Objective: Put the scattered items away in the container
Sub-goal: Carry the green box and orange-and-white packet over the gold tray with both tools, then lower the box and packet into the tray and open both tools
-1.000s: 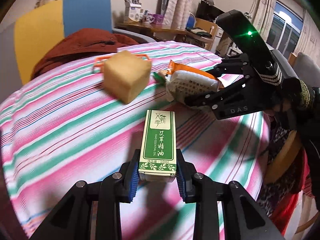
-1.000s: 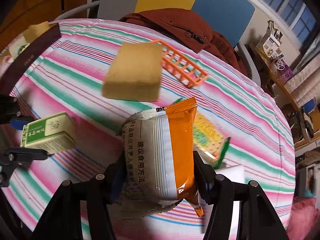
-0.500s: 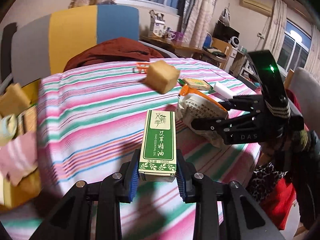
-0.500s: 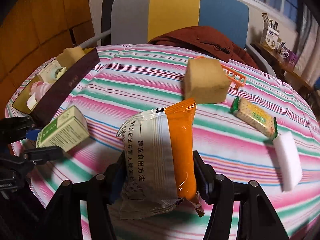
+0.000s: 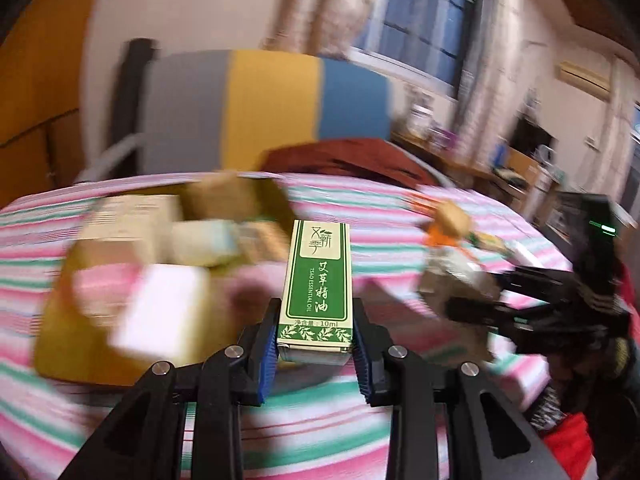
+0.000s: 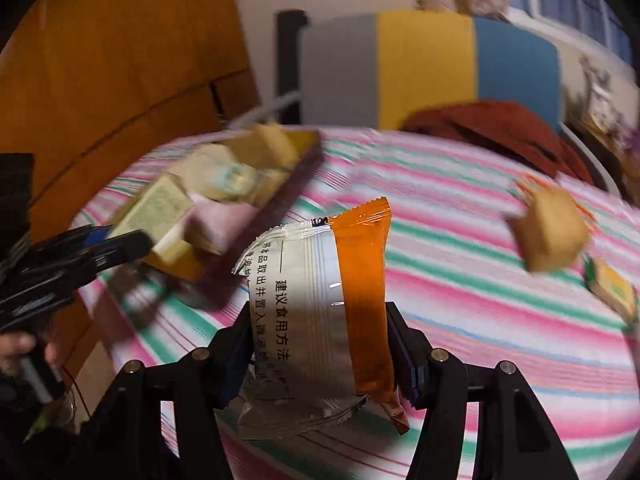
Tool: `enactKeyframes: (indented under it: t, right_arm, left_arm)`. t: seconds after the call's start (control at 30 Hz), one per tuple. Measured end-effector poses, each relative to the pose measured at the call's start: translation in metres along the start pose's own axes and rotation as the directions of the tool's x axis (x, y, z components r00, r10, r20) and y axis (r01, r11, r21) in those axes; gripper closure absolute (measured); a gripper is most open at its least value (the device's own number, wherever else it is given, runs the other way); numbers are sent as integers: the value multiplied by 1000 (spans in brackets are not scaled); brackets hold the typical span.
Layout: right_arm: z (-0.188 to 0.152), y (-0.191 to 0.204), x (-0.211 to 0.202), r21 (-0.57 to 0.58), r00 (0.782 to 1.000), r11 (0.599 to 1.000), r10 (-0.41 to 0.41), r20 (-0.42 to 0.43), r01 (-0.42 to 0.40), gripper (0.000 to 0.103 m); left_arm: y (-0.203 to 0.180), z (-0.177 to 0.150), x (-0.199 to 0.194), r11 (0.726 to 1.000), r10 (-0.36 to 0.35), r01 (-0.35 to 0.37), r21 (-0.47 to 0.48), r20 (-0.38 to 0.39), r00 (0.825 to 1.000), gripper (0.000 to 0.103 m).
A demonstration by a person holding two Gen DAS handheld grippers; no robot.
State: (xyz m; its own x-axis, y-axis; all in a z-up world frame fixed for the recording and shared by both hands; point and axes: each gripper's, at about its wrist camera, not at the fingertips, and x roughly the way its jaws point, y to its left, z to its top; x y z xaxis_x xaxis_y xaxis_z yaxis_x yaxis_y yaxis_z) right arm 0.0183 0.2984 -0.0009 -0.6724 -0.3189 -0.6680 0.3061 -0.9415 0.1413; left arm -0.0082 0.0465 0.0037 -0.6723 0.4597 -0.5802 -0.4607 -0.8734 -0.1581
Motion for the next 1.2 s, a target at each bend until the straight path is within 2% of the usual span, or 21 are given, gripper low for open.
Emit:
enactKeyframes:
  t: [0.17, 0.33, 0.5, 0.73, 0.9, 1.03, 1.2]
  right_arm:
    - [28, 51, 12, -73, 995, 993, 91, 47, -88, 42]
    - [48, 95, 33, -122, 988, 983, 142, 60, -134, 42]
    - [59, 124, 57, -157, 986, 975, 163, 32, -156, 42]
    - [77, 148, 87, -193, 987, 968, 163, 11, -158, 42]
    - [73, 158, 110, -203, 985, 964, 169, -32, -172, 42]
    - [70, 152, 120, -170, 983, 968, 178, -47, -183, 40]
    - [67, 140, 120, -131, 981, 972, 189, -48, -194, 38]
  left_arm:
    - [62, 1, -13, 985, 160, -159, -61, 5, 987, 71]
    - [95, -1, -12, 970, 231, -231, -82, -6, 973, 71]
    - [111, -5, -12, 956, 283, -283, -83, -9, 959, 71]
    - [128, -13, 1, 955, 279, -285, -89, -66, 958, 71]
    - [129, -21, 6, 956, 269, -277, -93, -85, 959, 70]
    - [132, -23, 6, 958, 257, -266, -108, -89, 962, 62]
    - [132, -23, 1, 959, 249, -256, -121, -72, 966, 60]
